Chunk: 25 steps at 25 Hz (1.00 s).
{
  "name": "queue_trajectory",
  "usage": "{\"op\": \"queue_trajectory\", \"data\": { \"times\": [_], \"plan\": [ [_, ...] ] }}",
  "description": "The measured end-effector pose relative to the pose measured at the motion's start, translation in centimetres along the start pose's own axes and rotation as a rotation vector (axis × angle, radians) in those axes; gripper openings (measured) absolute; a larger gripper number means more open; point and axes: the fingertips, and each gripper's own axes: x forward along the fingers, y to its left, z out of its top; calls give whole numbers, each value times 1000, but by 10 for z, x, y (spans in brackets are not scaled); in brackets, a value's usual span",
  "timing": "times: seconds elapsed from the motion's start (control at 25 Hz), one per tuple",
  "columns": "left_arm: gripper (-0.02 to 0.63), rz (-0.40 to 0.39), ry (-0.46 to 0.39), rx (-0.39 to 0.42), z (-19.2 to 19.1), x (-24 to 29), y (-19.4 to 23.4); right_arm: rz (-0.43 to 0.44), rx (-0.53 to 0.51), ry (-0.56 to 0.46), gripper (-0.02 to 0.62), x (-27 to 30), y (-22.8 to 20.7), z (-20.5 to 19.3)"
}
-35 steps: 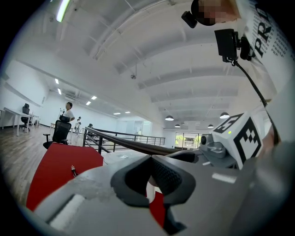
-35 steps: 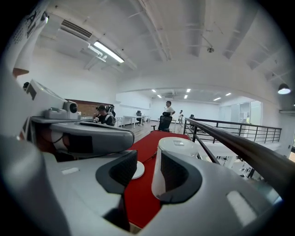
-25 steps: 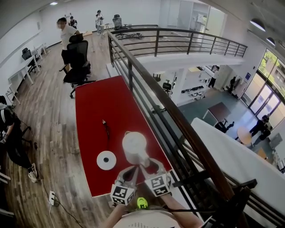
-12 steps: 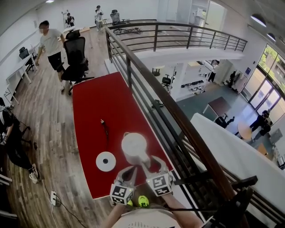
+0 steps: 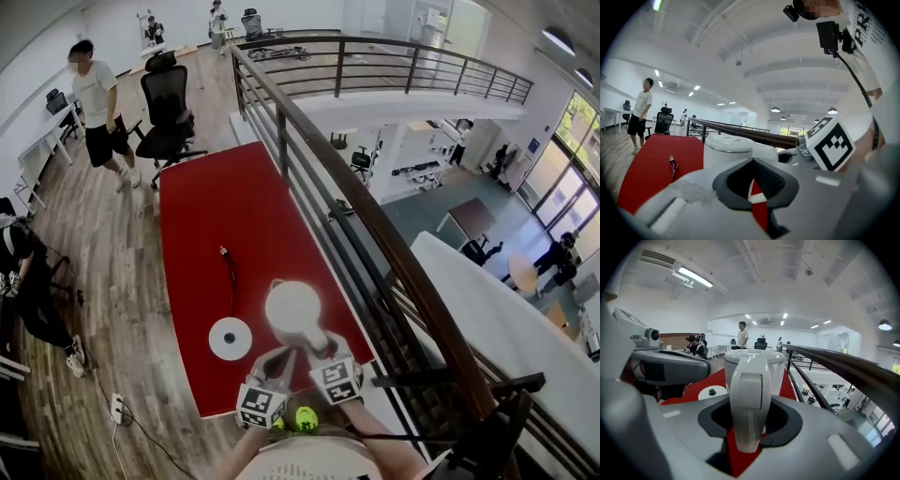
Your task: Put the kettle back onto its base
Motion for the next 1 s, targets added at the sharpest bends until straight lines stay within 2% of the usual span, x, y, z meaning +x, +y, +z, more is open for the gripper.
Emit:
{"op": "queue_trajectory", "data": {
  "times": [0.48,0.68,1.0],
  "plan": [
    [-8,20,3,-16,4,-4,17,32,53,-64,121,6,-3,10],
    [-8,16,-9,-11,6,-5,19,28,76,-129,120,6,-8,23],
    [-8,8,-34,-7,14,-4,11,35,65,-137,118,-5,-10,40]
  ]
}}
